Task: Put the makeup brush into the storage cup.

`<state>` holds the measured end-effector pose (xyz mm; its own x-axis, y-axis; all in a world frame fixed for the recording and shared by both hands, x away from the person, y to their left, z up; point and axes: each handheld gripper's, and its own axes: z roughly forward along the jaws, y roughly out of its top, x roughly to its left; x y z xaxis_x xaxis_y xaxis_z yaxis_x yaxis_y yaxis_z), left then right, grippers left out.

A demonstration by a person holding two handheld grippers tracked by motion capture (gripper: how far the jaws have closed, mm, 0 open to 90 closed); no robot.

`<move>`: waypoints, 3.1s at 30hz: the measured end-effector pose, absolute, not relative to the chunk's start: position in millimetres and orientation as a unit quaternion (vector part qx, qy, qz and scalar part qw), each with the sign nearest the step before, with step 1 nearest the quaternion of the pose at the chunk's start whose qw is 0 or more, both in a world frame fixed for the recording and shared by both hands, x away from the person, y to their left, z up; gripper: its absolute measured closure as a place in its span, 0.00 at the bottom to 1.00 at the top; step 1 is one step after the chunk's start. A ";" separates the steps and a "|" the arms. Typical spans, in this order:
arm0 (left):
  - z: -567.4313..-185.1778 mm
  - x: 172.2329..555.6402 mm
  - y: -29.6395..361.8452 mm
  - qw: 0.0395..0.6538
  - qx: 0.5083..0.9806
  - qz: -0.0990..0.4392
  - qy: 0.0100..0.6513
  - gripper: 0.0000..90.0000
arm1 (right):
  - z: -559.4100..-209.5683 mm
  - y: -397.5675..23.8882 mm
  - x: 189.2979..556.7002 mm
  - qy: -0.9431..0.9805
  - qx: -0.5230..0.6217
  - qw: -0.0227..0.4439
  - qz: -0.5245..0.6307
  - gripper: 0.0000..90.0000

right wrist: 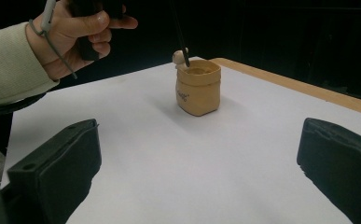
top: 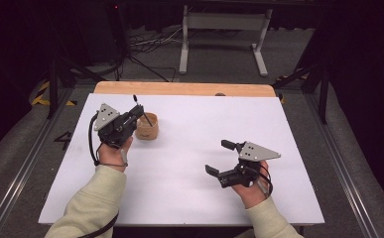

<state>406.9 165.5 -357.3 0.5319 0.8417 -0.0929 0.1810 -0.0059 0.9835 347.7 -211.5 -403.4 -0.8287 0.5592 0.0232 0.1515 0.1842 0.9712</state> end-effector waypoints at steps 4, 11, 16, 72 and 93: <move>-358.2 408.3 165.7 0.586 0.644 0.291 0.398 0.94 | -403.5 -211.8 347.7 0.750 0.238 0.172 0.593 0.00; -361.8 413.6 165.0 0.580 0.640 0.301 0.404 0.94 | -403.9 -212.3 347.7 0.750 0.238 0.172 0.593 0.00; -362.6 422.2 164.0 0.575 0.643 0.306 0.404 0.93 | -404.7 -213.5 348.3 0.751 0.240 0.171 0.592 0.00; -389.6 429.0 174.3 0.571 0.681 0.244 0.389 0.05 | -404.8 -222.5 352.8 0.753 0.249 0.165 0.586 0.00; -363.1 375.4 220.1 0.623 0.668 0.233 0.332 0.00 | -391.5 -245.6 357.0 0.753 0.233 0.187 0.586 0.00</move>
<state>375.4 220.1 -363.1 0.6702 0.7352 -0.1021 0.1531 -0.0023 0.9882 357.0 -245.6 -391.5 -0.8215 0.5701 -0.0084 0.1318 0.2042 0.9700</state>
